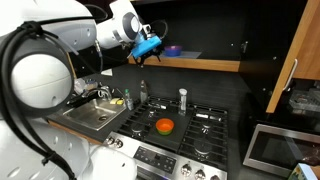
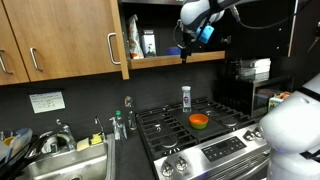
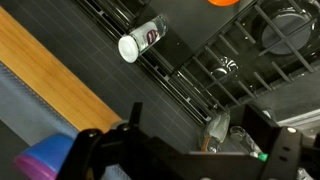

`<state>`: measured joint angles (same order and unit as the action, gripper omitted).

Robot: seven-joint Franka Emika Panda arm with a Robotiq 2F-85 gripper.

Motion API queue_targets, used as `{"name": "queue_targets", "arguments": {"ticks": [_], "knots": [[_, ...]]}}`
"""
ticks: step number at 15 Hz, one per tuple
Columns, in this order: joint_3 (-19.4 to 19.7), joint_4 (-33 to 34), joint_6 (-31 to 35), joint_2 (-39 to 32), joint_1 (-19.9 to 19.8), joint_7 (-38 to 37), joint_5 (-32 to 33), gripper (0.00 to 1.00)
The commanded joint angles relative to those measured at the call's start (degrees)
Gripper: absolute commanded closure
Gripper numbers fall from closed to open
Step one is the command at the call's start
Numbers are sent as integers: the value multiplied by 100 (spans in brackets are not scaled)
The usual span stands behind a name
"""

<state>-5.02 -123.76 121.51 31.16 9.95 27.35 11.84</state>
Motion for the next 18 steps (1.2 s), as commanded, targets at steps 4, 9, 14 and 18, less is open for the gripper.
{"name": "queue_targets", "arguments": {"ticks": [4, 9, 14, 18], "knots": [[166, -1355, 931, 516, 63, -414, -48, 0], [187, -1911, 1402, 474, 2, -650, 4, 0], [305, -2111, 1245, 323, 92, -425, -68, 0], [249, -2157, 1309, 338, 37, -552, 5, 0]]}}
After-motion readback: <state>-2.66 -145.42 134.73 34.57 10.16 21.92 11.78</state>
